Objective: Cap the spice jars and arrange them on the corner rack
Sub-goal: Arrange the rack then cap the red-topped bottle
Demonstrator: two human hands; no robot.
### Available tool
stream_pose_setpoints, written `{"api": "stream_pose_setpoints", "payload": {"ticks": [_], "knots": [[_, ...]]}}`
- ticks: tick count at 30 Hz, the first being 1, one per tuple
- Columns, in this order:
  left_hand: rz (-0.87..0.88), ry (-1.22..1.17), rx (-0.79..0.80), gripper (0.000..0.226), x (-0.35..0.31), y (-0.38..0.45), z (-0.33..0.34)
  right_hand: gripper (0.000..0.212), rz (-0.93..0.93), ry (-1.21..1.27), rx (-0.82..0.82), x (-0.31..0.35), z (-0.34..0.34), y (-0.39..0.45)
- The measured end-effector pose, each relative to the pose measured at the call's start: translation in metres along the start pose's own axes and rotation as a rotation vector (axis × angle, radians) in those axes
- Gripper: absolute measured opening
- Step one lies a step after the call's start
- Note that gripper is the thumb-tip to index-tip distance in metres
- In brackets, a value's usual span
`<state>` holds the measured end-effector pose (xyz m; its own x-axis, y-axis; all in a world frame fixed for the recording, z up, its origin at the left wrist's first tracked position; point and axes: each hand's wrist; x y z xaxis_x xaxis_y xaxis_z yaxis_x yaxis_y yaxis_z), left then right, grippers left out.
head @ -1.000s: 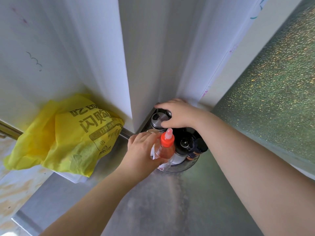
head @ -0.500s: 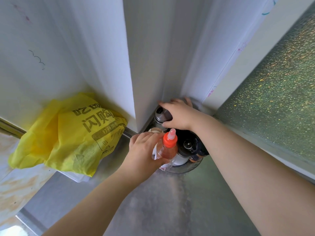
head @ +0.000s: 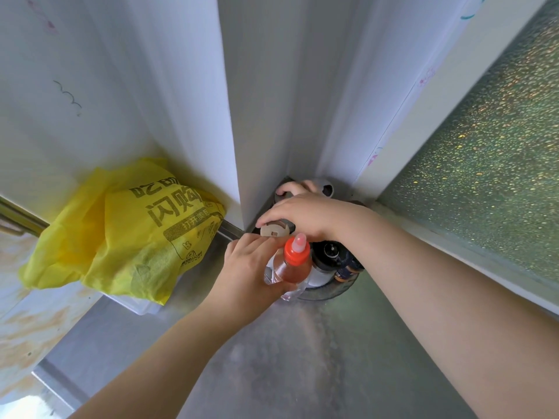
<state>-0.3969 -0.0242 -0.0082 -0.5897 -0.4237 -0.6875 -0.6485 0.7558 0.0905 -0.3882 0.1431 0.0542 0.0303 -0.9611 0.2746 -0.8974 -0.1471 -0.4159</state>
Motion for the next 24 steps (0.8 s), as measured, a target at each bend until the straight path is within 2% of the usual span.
{"api": "stream_pose_setpoints", "payload": {"ticks": [5, 11, 13, 16, 18, 20, 24], "knots": [[0.008, 0.009, -0.046, 0.057, -0.001, 0.002, -0.002, 0.043, -0.041, -0.066, -0.153, -0.01, 0.01, 0.01], [0.001, 0.035, -0.047, 0.061, 0.003, 0.014, -0.002, 0.054, 0.044, -0.027, -0.121, -0.02, 0.012, 0.007], [-0.033, 0.031, -0.021, 0.061, 0.005, 0.017, 0.0, 0.056, 0.081, 0.007, -0.178, -0.02, 0.007, -0.004], [-0.067, 0.015, 0.006, 0.058, 0.008, 0.017, 0.007, 0.029, 0.145, 0.135, -0.393, -0.02, 0.005, -0.029], [-0.102, -0.031, 0.007, 0.057, 0.008, 0.014, 0.011, 0.015, 0.178, 0.195, -0.379, -0.019, 0.009, -0.047], [-0.11, -0.081, 0.0, 0.057, 0.006, 0.012, 0.014, 0.016, 0.222, 0.156, -0.321, -0.018, 0.017, -0.06], [-0.114, -0.116, 0.031, 0.057, 0.002, 0.014, 0.017, 0.026, 0.256, 0.198, -0.361, -0.02, 0.03, -0.067]]}}
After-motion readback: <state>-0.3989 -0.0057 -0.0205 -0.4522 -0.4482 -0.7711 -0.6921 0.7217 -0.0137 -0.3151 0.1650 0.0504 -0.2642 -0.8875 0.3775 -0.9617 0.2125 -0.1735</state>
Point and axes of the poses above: each hand's wrist, its own y-axis towards the middle knuckle, its own z-axis out of the palm, x = y × z, and after that the axes turned 3 degrees about -z, right-handed
